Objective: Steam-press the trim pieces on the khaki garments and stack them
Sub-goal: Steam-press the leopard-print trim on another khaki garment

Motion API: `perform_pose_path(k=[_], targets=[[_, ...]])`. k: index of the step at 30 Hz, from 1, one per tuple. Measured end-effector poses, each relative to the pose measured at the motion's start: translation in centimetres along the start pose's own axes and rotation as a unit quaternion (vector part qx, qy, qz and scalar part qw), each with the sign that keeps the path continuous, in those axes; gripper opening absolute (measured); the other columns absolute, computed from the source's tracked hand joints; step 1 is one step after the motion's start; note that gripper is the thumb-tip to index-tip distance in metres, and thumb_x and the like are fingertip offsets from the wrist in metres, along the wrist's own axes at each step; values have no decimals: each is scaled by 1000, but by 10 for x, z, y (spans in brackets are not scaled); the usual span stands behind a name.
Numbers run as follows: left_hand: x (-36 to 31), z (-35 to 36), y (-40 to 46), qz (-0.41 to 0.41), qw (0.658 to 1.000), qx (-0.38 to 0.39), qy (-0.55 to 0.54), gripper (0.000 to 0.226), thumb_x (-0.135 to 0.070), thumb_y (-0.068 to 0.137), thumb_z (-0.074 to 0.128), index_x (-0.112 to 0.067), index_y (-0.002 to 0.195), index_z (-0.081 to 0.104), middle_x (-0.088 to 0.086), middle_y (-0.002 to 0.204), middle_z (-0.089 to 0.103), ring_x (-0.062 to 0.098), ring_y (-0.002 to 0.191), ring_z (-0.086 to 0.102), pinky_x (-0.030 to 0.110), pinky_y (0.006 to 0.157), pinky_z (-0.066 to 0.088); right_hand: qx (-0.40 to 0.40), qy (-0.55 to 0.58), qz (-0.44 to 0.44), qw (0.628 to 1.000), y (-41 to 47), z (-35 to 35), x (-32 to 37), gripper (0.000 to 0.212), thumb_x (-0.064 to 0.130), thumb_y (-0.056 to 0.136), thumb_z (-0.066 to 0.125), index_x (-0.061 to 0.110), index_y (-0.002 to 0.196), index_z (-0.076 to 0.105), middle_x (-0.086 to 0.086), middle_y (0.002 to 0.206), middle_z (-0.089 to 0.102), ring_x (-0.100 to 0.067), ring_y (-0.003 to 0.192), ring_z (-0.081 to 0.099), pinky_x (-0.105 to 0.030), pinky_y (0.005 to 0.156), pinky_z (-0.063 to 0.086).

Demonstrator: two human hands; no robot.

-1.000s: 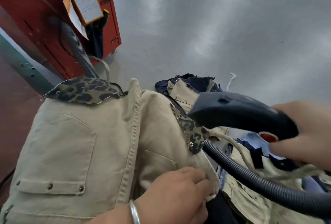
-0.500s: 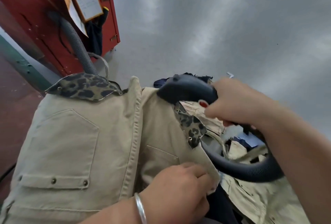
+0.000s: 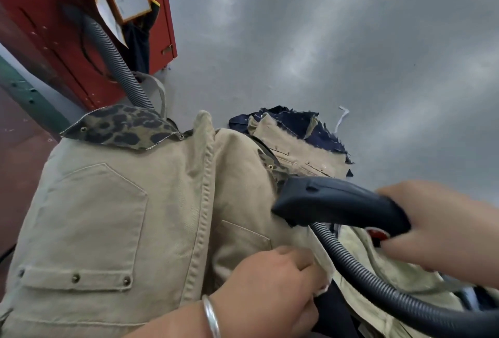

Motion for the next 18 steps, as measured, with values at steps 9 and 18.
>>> perform_pose_path(k=[9, 18], targets=[[0, -6, 0, -18, 997, -39, 57, 43, -30, 72, 35, -23, 101, 67, -4, 93, 62, 18, 84, 60, 31, 62, 53, -98, 73, -42, 992, 60, -28, 49, 10, 15, 77, 67, 15, 85, 62, -5, 61, 64, -17, 44, 65, -23, 36, 44], [-6, -32, -12, -46, 993, -99, 41, 30, -45, 91, 46, -26, 108, 63, -10, 108, 54, 7, 83, 57, 28, 62, 53, -166, 190, -14, 967, 41, -58, -16, 12, 8, 70, 72, 16, 71, 62, -5, 45, 64, -18, 37, 62, -33, 42, 52]])
Point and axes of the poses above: each hand's wrist, its own y-axis towards the middle knuckle, its own z-axis out of the palm, x = y × z, the point moved 8 cm from there along y, towards the middle knuckle
